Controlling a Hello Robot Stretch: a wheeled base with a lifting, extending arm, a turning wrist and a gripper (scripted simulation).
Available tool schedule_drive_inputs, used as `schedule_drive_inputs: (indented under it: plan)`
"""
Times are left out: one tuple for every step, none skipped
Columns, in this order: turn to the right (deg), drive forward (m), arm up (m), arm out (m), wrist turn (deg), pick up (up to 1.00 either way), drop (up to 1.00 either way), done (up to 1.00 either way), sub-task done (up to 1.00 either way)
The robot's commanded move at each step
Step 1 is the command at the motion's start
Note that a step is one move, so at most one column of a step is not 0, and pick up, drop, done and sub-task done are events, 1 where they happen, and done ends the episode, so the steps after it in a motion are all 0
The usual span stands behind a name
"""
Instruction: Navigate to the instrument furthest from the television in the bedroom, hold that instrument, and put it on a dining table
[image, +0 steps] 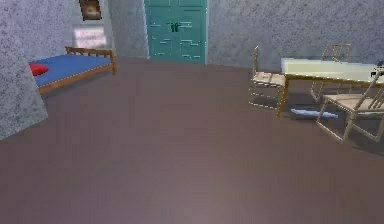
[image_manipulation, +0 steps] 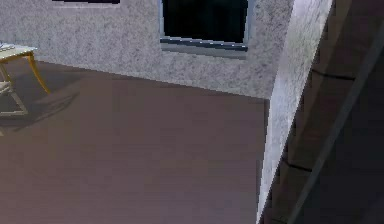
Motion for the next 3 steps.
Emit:
schedule_drive_inputs:
  plan:
    - [0.0, 0.10, 0.00, 0.00, 0.0, 0.00, 0.00, 0.00, 0.00]
    - [45.0, 0.00, 0.00, 0.00, 0.0, 0.00, 0.00, 0.00, 0.00]
    - [15.0, 0.00, 0.00, 0.00, 0.0, 0.00, 0.00, 0.00, 0.00]
